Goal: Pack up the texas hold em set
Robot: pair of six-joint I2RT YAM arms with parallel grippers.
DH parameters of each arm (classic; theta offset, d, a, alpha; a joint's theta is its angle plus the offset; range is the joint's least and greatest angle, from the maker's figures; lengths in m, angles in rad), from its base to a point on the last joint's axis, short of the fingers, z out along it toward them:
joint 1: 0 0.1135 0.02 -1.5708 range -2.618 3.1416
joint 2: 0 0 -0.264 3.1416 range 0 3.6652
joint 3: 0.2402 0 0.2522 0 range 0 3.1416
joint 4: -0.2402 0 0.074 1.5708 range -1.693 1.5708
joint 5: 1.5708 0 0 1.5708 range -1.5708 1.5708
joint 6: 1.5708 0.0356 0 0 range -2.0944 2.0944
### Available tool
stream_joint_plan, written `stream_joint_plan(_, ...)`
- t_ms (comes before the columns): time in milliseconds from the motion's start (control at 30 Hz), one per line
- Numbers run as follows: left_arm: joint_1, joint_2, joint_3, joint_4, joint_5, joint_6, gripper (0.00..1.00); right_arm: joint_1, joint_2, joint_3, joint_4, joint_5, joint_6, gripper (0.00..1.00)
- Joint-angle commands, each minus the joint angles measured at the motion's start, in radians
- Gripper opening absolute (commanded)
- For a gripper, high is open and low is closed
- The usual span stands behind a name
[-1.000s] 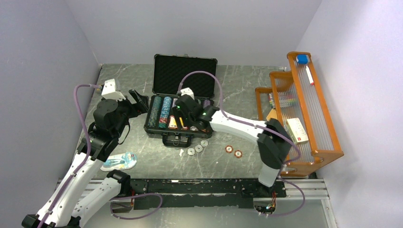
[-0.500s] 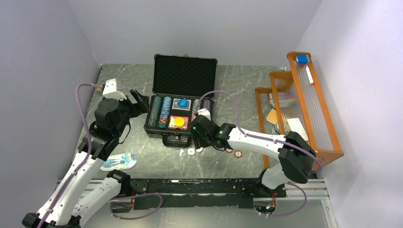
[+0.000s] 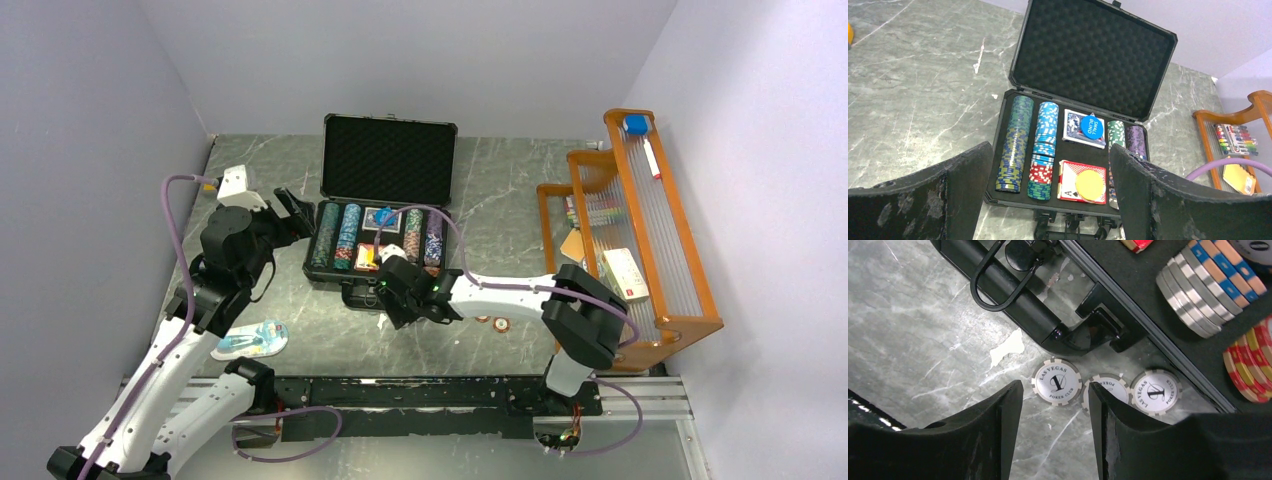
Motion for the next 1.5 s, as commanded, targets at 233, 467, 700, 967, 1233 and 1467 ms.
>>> stream_joint_plan(233,-0.005,0.003,-0.004,0.013,-0.007,0.004,0.89,0.006,0.070,0.022,0.068,-0.043,-0.113,0.54)
stream_joint_plan(467,-0.005,0.000,-0.005,0.014,-0.010,0.004,0.90,0.006,0.097,0.022,0.065,-0.041,-0.131,0.56)
stream_joint_plan(700,-0.005,0.000,-0.007,0.013,-0.008,0.003,0.90,0.013,0.106,0.048,-0.012,-0.007,-0.120,0.52)
stream_joint_plan(967,-0.006,-0.001,-0.008,0.015,-0.007,0.001,0.90,0.038,0.074,0.033,-0.128,0.005,-0.071,0.46)
stream_joint_plan(1233,-0.005,0.000,-0.011,0.020,-0.001,-0.002,0.90,0.052,-0.001,-0.012,-0.247,-0.020,-0.003,0.44)
stream_joint_plan(1467,-0.005,0.003,-0.008,0.016,0.002,-0.001,0.89,0.026,0.006,0.067,-0.254,0.079,0.076,0.65)
